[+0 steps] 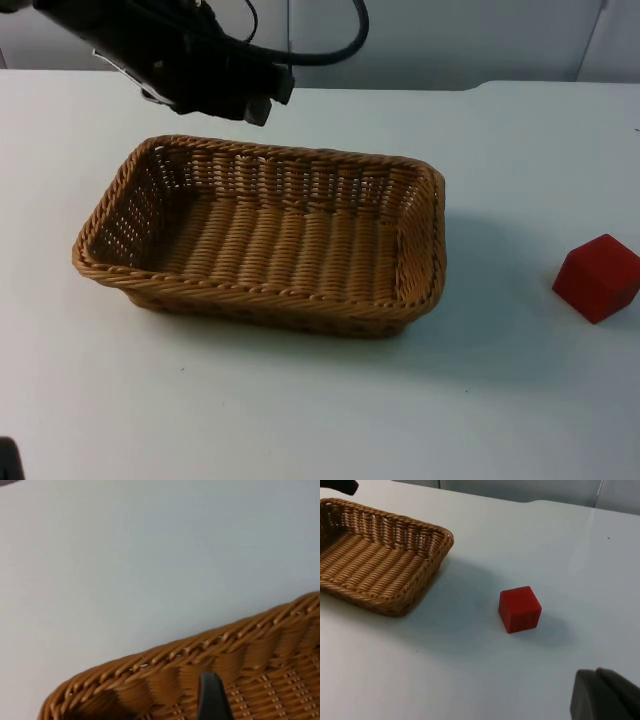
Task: Pick up the basket with the left hand and place the cube into the basket with the right hand.
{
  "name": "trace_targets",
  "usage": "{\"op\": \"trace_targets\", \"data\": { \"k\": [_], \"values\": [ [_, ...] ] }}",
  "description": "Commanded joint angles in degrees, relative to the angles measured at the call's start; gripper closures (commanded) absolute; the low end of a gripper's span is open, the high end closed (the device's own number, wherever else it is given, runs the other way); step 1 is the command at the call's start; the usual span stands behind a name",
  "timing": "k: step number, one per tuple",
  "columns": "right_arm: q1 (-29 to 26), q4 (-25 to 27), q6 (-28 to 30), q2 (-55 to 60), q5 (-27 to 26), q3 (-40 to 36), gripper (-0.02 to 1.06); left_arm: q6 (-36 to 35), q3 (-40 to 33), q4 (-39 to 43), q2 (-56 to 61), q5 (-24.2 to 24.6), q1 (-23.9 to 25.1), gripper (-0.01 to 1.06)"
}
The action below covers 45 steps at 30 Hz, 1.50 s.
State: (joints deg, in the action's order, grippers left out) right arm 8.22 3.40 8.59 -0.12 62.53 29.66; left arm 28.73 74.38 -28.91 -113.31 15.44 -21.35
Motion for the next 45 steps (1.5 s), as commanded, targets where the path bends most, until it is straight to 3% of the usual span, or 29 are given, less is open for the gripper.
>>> {"op": "trace_targets", "data": {
  "k": [1,3,4,7,8,9,10,17,25,45],
  "values": [
    [-0.38,-0.12,0.38,0.12,-0.53,-0.29,1.05,-7.26,0.48,7.81,-0.05,0.12,-0.40,0.54],
    [-0.38,-0.12,0.38,0.12,-0.53,-0.29,1.05,-17.68,0.48,21.00,-0.05,2.09,-0.40,0.54],
    [-0.38,-0.12,0.38,0.12,-0.53,-0.29,1.05,-17.68,0.48,21.00,-0.05,2.09,-0.40,0.54],
    [-0.38,-0.12,0.38,0.12,-0.53,-0.29,1.05,-38.10,0.48,40.28,-0.05,5.98,-0.16,0.54],
    [-0.38,-0.12,0.38,0.12,-0.53,-0.29,1.05,-38.10,0.48,40.28,-0.05,5.98,-0.16,0.54],
    [-0.38,-0.12,0.38,0.12,-0.53,-0.29,1.05,-44.85,0.48,45.51,-0.05,7.64,-0.02,0.54],
    [-0.38,-0.12,0.38,0.12,-0.53,-0.29,1.05,-47.18,0.48,47.52,-0.05,8.62,-0.02,0.54],
    [-0.38,-0.12,0.38,0.12,-0.53,-0.29,1.05,-51.58,0.48,49.73,-0.05,9.64,0.08,0.54],
    [-0.38,-0.12,0.38,0.12,-0.53,-0.29,1.05,-54.22,0.48,52.46,-0.05,17.11,1.14,0.54],
    [-0.38,-0.12,0.38,0.12,-0.53,-0.29,1.05,-51.16,0.35,49.84,-4.88,16.22,1.77,0.54]
  ]
}}
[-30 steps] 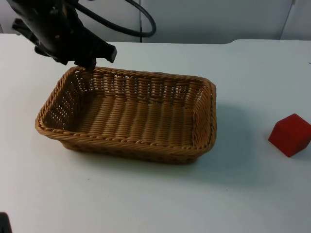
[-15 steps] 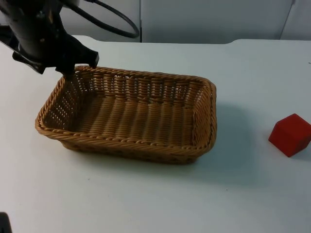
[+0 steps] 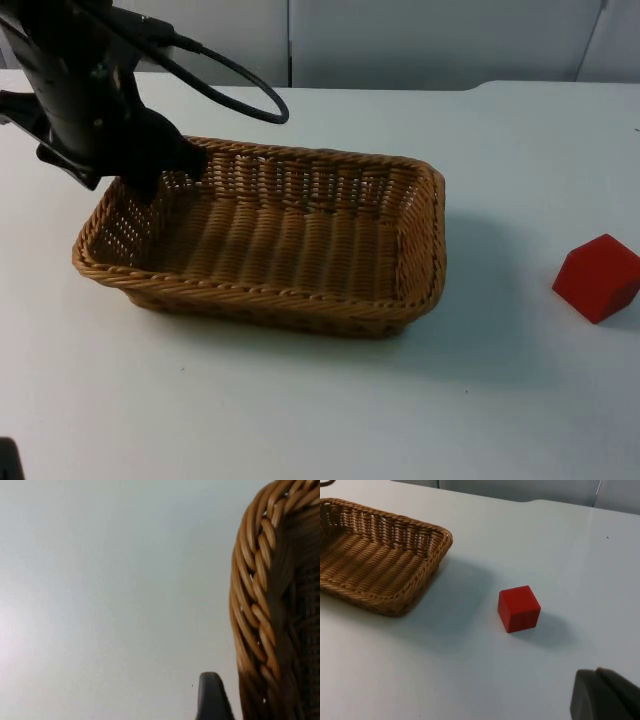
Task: Pick up the basket with the left hand and place the cube into the basket with the right hand.
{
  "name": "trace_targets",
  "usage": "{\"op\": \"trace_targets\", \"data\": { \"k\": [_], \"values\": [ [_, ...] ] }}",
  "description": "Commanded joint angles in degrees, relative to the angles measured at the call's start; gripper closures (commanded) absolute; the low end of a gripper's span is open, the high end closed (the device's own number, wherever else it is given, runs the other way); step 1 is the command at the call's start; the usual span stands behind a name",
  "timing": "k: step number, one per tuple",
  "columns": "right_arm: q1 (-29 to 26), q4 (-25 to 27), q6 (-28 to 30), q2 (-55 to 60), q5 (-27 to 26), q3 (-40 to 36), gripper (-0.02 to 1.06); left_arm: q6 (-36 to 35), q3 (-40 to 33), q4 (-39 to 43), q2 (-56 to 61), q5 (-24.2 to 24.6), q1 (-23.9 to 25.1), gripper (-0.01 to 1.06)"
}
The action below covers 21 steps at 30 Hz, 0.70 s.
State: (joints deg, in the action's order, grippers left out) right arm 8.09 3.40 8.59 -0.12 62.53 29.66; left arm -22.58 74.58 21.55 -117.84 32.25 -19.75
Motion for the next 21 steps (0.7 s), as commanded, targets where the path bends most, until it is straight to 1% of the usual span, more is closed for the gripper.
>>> {"op": "trace_targets", "data": {
  "k": [1,6,13,14,15,16,17,18,19,21],
  "values": [
    [-0.26,-0.12,0.38,0.12,-0.53,-0.29,1.05,0.14,0.15,-0.19,-0.62,-0.73,0.17,0.54],
    [-0.26,-0.12,0.38,0.12,-0.53,-0.29,1.05,0.14,0.15,0.24,-1.44,-1.96,0.17,0.54],
    [-0.26,-0.12,0.38,0.12,-0.53,-0.29,1.05,0.75,0.15,0.24,-2.40,-2.32,0.17,0.54],
    [-0.26,-0.12,0.38,0.12,-0.53,-0.29,1.05,0.75,0.15,0.24,-2.40,-2.54,0.17,0.57],
    [-0.26,-0.12,0.38,0.12,-0.53,-0.29,1.05,0.75,0.15,0.24,-2.40,-2.54,0.32,0.65],
    [-0.26,-0.12,0.38,0.12,-0.53,-0.29,1.05,0.85,0.15,0.24,-2.40,-2.54,0.51,0.77],
    [-0.26,-0.12,0.38,0.12,-0.53,-0.29,1.05,0.85,0.15,0.24,-2.40,-2.54,0.51,0.77],
    [-0.26,-0.12,0.38,0.12,-0.53,-0.29,1.05,1.17,0.15,0.24,-2.40,-2.54,0.66,0.89],
    [-0.26,-0.12,0.38,0.12,-0.53,-0.29,1.05,1.17,0.15,0.24,-2.40,-2.30,0.66,1.04],
    [-0.26,-0.12,0.38,0.12,-0.53,-0.29,1.05,1.60,0.15,0.24,-2.40,-2.30,0.77,1.05]
  ]
}}
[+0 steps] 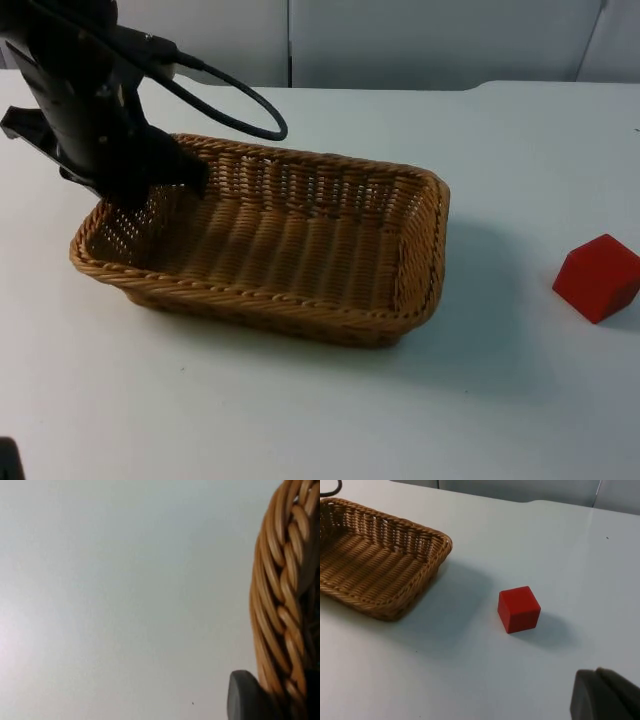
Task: Pick up the basket with the left hand and place the cube into the basket with the right hand.
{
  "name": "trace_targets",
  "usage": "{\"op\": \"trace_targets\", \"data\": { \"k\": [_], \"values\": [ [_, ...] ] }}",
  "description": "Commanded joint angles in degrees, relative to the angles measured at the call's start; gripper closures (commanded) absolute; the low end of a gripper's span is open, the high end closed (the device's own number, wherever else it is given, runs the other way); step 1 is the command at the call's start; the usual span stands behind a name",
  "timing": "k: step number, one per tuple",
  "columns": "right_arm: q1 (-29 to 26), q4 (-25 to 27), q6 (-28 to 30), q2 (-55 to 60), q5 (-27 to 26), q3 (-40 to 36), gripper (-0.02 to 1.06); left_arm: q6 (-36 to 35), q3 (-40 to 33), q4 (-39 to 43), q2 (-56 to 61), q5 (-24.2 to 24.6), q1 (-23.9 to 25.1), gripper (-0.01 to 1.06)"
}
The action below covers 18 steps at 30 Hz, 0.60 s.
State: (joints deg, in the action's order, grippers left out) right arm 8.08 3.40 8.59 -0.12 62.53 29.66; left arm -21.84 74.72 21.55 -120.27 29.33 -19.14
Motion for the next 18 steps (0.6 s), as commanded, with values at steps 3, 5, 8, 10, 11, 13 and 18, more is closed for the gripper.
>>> {"op": "trace_targets", "data": {
  "k": [3,5,8,10,11,13,18],
  "values": [
    [-0.25,-0.12,0.38,0.12,-0.53,-0.29,1.05,0.86,0.01,-0.59,0.03,0.39,0.16,1.05],
    [-0.25,-0.12,0.38,0.12,-0.53,-0.29,1.05,1.74,0.13,-3.52,0.03,-0.18,0.16,1.05],
    [-0.25,-0.12,0.38,0.12,-0.53,-0.29,1.05,4.56,0.51,-9.39,0.03,-0.93,0.16,1.05],
    [-0.25,-0.12,0.38,0.12,-0.53,-0.29,1.05,10.06,0.51,-16.70,0.03,-2.31,0.16,1.05],
    [-0.25,-0.12,0.38,0.12,-0.53,-0.29,1.05,10.06,0.51,-16.70,0.03,-2.31,0.16,1.05],
    [-0.25,-0.12,0.38,0.12,-0.53,-0.29,1.05,13.47,0.72,-21.55,0.03,-2.55,0.16,1.05],
    [-0.25,-0.12,0.38,0.12,-0.53,-0.29,1.05,15.65,2.50,-24.19,0.45,-0.94,0.16,1.05]
  ]
}}
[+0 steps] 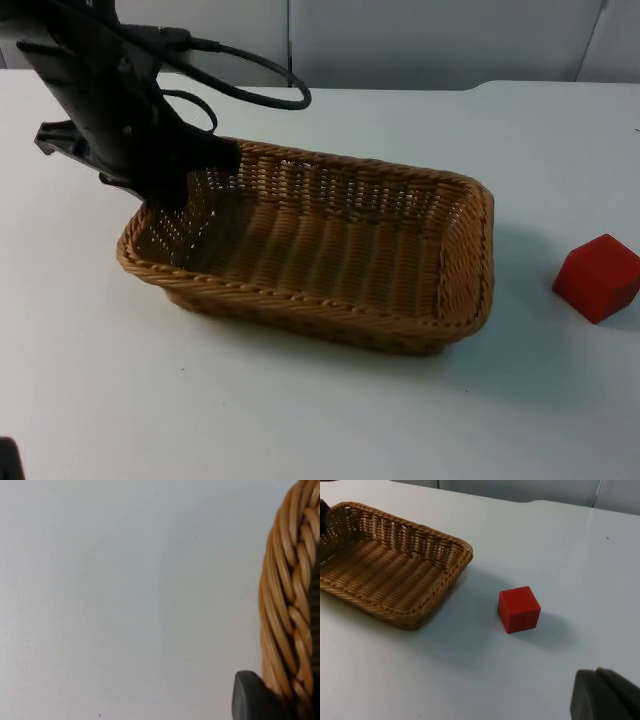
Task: Pick up the basket with the left hand and place the cube into the basket with the right hand.
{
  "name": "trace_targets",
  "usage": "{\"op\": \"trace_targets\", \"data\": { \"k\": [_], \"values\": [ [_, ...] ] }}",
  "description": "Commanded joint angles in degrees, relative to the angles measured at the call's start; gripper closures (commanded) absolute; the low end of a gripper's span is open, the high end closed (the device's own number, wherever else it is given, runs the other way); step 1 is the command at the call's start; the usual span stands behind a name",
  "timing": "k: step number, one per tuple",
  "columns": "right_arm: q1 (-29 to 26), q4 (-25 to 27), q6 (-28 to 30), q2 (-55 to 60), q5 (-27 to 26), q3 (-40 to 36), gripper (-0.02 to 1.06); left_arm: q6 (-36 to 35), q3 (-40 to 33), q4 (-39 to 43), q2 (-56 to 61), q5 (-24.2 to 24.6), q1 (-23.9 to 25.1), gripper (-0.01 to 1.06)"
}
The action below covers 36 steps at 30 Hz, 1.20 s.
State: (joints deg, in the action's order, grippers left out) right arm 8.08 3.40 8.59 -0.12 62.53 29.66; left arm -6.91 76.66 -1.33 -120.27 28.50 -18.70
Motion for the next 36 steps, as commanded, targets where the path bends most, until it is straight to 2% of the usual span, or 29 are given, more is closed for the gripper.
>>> {"op": "trace_targets", "data": {
  "k": [1,5,11,36],
  "values": [
    [-0.25,-0.12,0.38,0.12,-0.53,-0.29,1.05,0.72,1.30,-1.31,1.01,0.29,-0.28,1.05],
    [-0.25,-0.12,0.38,0.12,-0.53,-0.29,1.05,0.72,3.07,-1.45,2.21,1.03,0.09,1.05],
    [-0.25,-0.12,0.38,0.12,-0.53,-0.29,1.05,0.52,5.30,-2.32,3.21,5.35,0.97,1.05],
    [-0.25,-0.12,0.38,0.12,-0.53,-0.29,1.05,0.52,5.30,-9.12,8.26,6.35,2.51,1.05]
  ]
}}
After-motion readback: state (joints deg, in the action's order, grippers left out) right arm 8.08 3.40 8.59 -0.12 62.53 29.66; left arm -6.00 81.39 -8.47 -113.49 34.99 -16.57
